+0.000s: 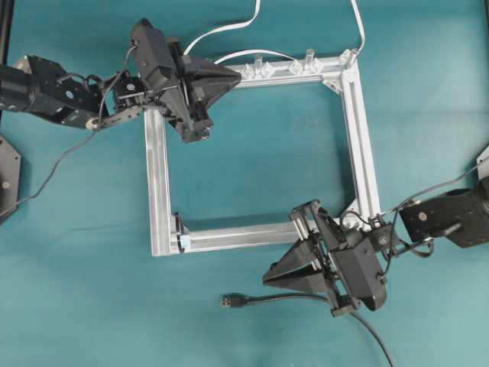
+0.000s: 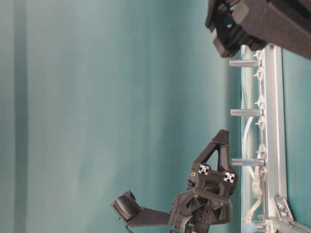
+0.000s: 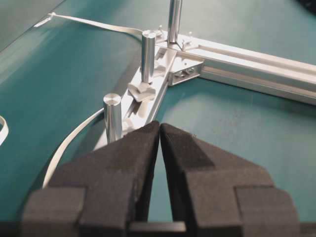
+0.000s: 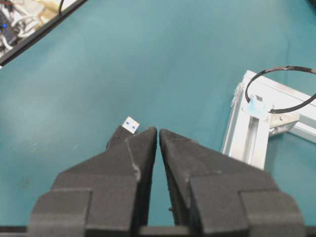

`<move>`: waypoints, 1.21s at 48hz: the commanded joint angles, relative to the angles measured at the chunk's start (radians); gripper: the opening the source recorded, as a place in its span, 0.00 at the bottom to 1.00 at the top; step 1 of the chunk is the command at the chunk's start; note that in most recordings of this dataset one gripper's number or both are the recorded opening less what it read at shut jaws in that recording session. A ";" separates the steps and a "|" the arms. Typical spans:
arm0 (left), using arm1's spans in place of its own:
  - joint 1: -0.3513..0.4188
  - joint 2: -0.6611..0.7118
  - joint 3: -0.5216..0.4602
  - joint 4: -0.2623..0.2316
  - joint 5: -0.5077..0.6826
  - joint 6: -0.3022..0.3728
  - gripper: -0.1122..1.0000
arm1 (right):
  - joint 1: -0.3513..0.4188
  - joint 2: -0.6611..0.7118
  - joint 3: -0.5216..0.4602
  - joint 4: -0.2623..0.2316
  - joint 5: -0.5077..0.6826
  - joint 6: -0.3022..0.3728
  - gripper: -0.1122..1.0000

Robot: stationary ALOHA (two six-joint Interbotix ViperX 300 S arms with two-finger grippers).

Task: Insert the wire through the string loop located on the left side.
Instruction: 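Open both grippers and move the right gripper above the black USB plug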

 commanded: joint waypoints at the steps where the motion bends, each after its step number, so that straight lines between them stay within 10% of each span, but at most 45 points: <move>1: 0.000 -0.069 -0.026 0.040 0.061 0.002 0.24 | -0.002 0.002 -0.012 0.012 -0.003 0.009 0.28; 17: -0.003 -0.150 -0.025 0.043 0.273 0.008 0.11 | 0.009 0.003 -0.011 0.071 0.003 0.012 0.10; 27: -0.006 -0.178 -0.006 0.043 0.282 0.008 0.41 | 0.025 0.002 -0.017 0.075 0.021 0.014 0.10; 46: -0.035 -0.299 0.067 0.044 0.364 0.011 0.49 | 0.040 0.002 -0.071 0.114 0.130 0.014 0.10; 58: -0.043 -0.373 0.107 0.044 0.442 0.006 0.62 | 0.057 0.003 -0.071 0.221 0.129 0.003 0.56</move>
